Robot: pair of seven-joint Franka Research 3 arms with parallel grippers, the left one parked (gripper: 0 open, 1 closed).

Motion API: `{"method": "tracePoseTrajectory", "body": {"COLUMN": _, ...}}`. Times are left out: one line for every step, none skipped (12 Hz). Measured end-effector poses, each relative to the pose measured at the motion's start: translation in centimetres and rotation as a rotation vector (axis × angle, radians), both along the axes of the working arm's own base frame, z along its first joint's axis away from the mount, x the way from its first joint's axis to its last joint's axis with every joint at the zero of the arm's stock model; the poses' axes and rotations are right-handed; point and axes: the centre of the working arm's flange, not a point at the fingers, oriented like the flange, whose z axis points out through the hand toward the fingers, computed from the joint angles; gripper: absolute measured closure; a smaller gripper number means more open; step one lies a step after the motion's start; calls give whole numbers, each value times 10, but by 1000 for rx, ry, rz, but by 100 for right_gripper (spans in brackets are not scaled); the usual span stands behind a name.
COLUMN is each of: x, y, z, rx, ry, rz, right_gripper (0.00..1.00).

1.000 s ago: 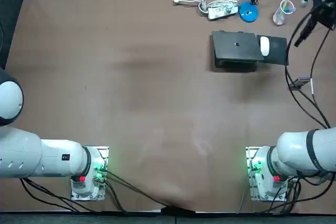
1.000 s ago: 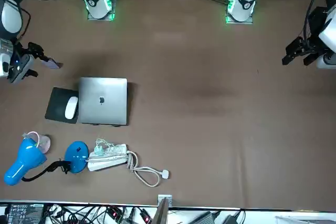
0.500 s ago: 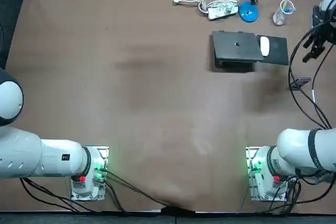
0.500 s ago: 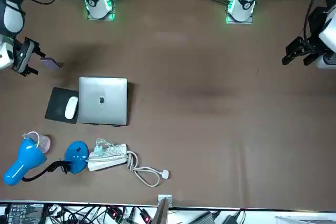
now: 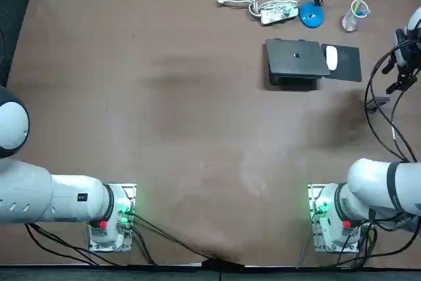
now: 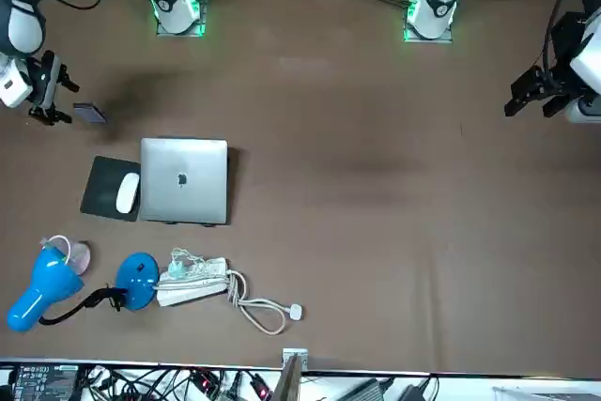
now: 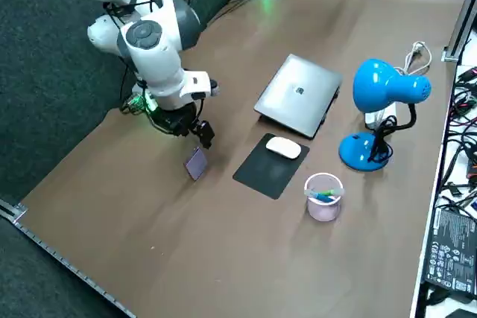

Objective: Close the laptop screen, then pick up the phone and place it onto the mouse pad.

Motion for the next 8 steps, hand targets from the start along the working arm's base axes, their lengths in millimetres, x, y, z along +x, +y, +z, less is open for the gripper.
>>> {"method": "tracePoseTrajectory", "body": {"x": -7, "y": -3, "z": -8, "rx": -2, "ry": -9, "rz": 13, "right_gripper": 0}}
{"method": "tracePoseTrajectory", "body": {"x": -16, "y": -6, "z": -16, "rx": -2, "ry": -16, "rz": 28, "right_gripper": 0}}
{"method": "tracePoseTrajectory", "body": {"x": -23, "y": -7, "z": -25, "rx": -5, "ry": -24, "rz": 40, "right_gripper": 1}}
{"method": "tracePoseTrajectory", "body": {"x": -30, "y": -8, "z": -33, "rx": -11, "ry": -35, "rz": 50, "right_gripper": 1}}
{"method": "tracePoseTrajectory", "body": {"x": -37, "y": -8, "z": -39, "rx": -17, "ry": -47, "rz": 59, "right_gripper": 3}}
{"method": "tracePoseTrajectory", "body": {"x": -43, "y": -9, "z": -45, "rx": -24, "ry": -57, "rz": 64, "right_gripper": 3}}
{"method": "tracePoseTrajectory", "body": {"x": -47, "y": -10, "z": -50, "rx": -32, "ry": -67, "rz": 65, "right_gripper": 4}}
{"method": "tracePoseTrajectory", "body": {"x": -53, "y": -9, "z": -59, "rx": -46, "ry": -83, "rz": 66, "right_gripper": 7}}
